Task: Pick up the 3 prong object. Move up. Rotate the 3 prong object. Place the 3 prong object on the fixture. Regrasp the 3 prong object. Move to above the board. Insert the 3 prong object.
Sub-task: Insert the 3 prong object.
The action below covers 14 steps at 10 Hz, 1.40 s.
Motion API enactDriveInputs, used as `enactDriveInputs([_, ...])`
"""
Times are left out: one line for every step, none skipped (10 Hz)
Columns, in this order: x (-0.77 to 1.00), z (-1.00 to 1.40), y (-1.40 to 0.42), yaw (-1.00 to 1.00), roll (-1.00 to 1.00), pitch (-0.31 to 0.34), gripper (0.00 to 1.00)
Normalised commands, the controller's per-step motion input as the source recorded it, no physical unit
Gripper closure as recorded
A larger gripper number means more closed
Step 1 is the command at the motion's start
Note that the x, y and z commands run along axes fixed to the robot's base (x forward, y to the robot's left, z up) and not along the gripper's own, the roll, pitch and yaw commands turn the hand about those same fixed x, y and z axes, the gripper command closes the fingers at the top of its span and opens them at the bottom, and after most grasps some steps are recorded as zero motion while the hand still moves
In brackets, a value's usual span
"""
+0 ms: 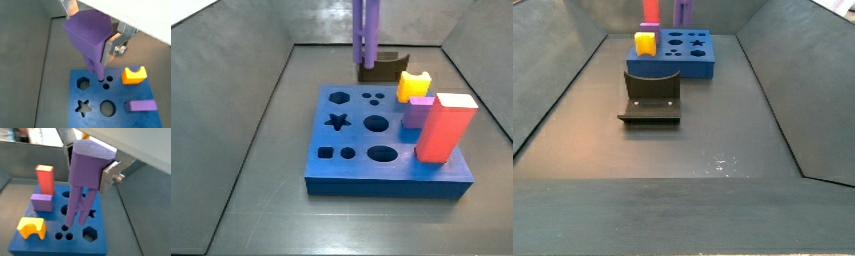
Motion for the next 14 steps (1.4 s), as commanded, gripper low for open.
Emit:
enactDriveInputs([0.0, -0.37, 0.07, -0.84, 0.0, -0.026, 1.0])
enactDriveInputs([0.0, -0.38, 0.03, -0.85, 0.0, -0.023, 1.0])
enactDriveInputs([0.04, -0.34, 0.02, -0.73, 0.0, -0.013, 1.0])
enactDriveInputs([0.2, -0.18, 0.0, -0.65, 0.0, 0.0, 1.0])
enactDriveInputs([0.51, -0.07, 0.04, -0.6, -0.05, 0.0, 1.0])
enactDriveInputs([0.41, -0.05, 0.0, -0.45, -0.04, 0.0, 1.0])
enactDriveInputs([0.3, -0.11, 0.05, -0.4, 0.0, 0.007, 1.0])
enactDriveInputs([0.26, -0.21, 0.05, -0.32, 0.0, 0.013, 1.0])
enactDriveInputs([0.07, -0.26, 0.05, -0.25, 0.0, 0.0, 1.0])
enactDriveInputs([0.0, -0.33, 0.05, -0.13, 0.01, 0.0, 1.0])
enactDriveInputs([-0.12, -0.51, 0.02, 0.0, 0.0, -0.04, 1.0])
enactDriveInputs([-0.02, -0.42, 0.0, 0.0, 0.0, -0.04, 1.0])
enactDriveInputs([0.03, -0.36, 0.0, 0.0, 0.0, -0.023, 1.0])
enactDriveInputs([0.01, -0.32, -0.07, 0.0, 0.0, -0.039, 1.0])
